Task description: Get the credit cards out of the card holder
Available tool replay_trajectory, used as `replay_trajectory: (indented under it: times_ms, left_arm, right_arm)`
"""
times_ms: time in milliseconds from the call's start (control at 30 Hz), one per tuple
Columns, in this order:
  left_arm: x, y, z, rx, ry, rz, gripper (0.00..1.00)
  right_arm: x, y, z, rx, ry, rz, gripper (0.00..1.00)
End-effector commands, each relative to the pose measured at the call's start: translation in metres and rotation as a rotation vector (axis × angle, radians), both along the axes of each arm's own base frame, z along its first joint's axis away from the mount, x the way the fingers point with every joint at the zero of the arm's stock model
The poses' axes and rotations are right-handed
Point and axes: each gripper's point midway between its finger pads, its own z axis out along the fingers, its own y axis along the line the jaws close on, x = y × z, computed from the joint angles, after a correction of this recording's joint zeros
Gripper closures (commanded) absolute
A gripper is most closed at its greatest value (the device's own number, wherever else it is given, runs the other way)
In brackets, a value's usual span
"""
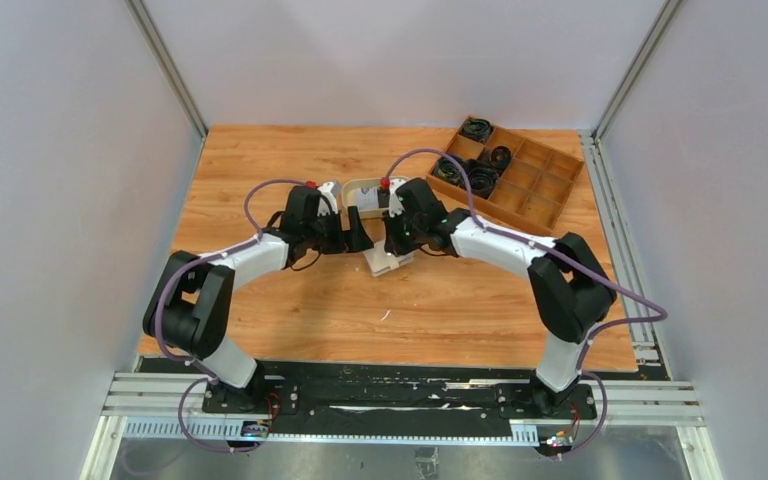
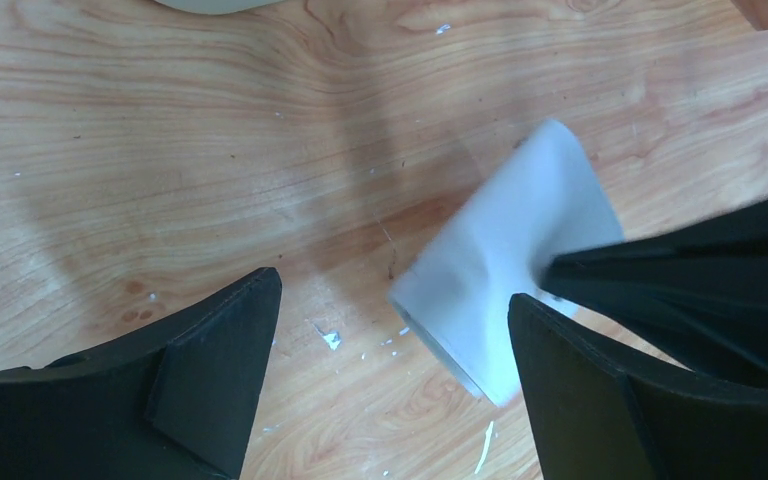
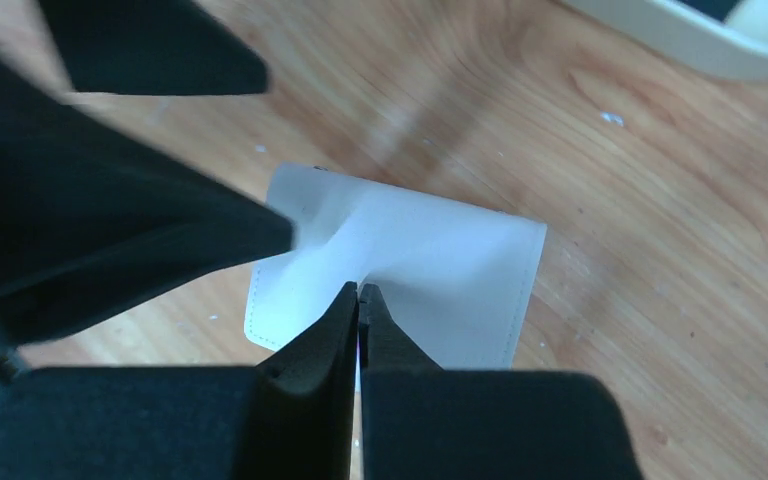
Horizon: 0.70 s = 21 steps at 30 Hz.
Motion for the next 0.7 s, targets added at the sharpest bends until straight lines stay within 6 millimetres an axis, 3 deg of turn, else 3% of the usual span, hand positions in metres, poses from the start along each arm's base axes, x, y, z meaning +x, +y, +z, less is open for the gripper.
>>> replay_trajectory:
  times_ms: [0, 167, 400, 667]
  left_arm:
    - [0.01, -0.012, 0.005, -0.009, -0.034, -0.01, 0.09]
    - [0.0, -0.025, -0.002, -0.015, -0.02, -0.041, 0.1]
    - [-0.013, -0.033, -0.017, 0.003, 0.012, -0.045, 0.11]
    - [-0.009, -0.038, 0.0, -0.028, -0.02, -0.053, 0.11]
  right_arm:
    - [-0.002, 0.018, 0.047, 0.21, -0.097, 0.171, 1.0]
    - [-0.004, 0.019, 0.068, 0.308, -0.137, 0.214, 1.0]
    - [0.009, 0.01, 0.105, 0.432, -0.183, 0.222, 1.0]
    - [0.0, -0.015, 0.098, 0.528, -0.098, 0.287, 1.0]
